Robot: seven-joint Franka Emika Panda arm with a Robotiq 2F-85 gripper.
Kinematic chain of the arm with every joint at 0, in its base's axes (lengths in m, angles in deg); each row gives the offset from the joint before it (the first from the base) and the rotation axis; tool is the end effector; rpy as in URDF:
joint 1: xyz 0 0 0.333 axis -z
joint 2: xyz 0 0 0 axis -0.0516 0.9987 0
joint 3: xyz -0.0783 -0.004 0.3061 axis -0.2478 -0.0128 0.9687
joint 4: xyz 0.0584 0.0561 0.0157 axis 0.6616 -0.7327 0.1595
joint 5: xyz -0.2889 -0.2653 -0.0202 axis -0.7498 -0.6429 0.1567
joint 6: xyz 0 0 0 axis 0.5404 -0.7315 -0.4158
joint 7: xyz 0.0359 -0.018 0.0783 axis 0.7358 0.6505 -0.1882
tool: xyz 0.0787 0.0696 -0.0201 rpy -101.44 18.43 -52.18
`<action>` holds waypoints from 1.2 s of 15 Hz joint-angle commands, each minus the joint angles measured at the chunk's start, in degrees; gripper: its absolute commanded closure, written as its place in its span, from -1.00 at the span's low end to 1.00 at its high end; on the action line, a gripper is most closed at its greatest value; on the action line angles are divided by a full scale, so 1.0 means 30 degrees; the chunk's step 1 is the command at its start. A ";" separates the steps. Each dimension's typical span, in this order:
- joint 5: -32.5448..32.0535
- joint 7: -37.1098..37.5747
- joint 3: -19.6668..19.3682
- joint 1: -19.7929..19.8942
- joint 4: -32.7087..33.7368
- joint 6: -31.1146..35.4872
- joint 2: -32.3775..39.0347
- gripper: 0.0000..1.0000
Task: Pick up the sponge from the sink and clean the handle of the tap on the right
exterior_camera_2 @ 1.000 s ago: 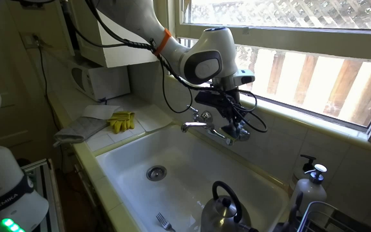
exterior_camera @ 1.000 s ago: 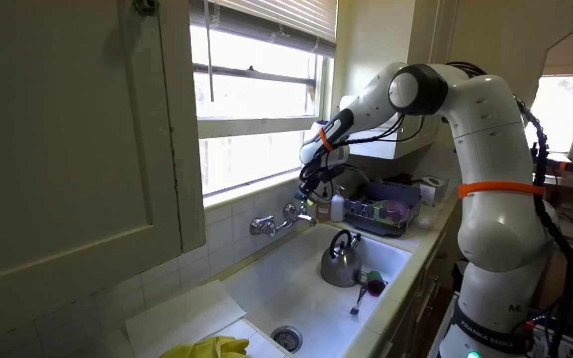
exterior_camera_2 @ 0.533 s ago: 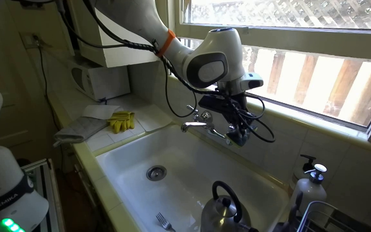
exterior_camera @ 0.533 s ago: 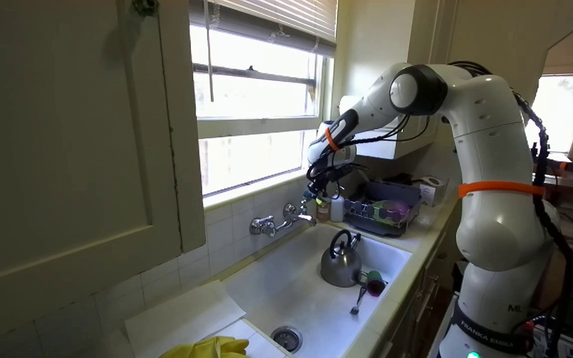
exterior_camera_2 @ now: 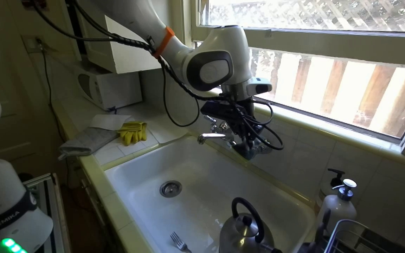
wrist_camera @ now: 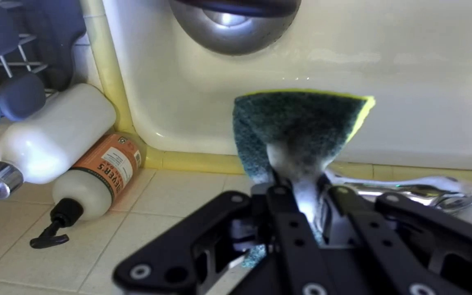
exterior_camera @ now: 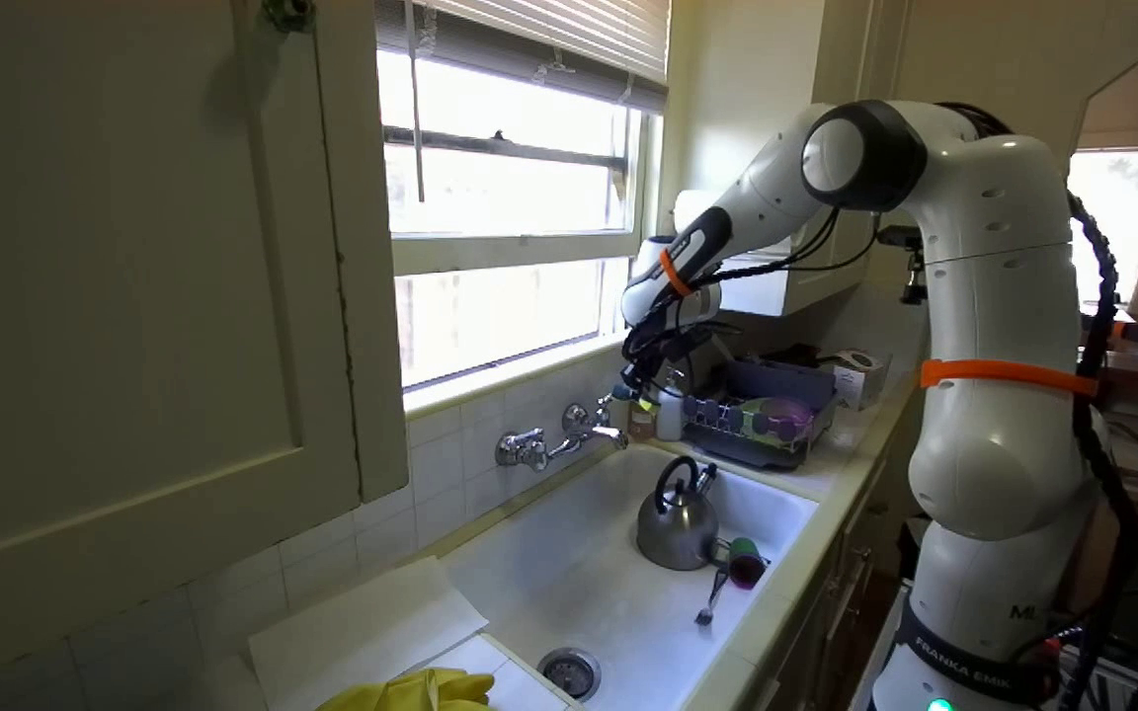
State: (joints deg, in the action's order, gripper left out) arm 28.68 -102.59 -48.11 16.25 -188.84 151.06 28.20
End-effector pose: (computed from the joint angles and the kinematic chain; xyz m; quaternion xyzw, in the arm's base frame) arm 0.5671 -0.2170 0.3421 0.9887 0.0199 0.1161 0.0922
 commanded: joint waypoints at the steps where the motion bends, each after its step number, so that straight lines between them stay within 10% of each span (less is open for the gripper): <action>1: -0.1114 0.0702 -0.0127 -0.0681 -0.3213 0.0025 -0.2598 0.93; 10: -0.1183 0.1245 0.0055 -0.1357 -0.6493 -0.0022 -0.5029 0.93; 11: -0.1200 0.1355 0.0057 -0.1387 -0.6646 -0.0084 -0.5152 0.20; 18: -0.1223 0.1500 0.0053 -0.1419 -0.7121 -0.0265 -0.5649 -0.74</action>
State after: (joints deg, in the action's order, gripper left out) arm 26.54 -99.97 -47.72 12.39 -208.46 151.08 13.38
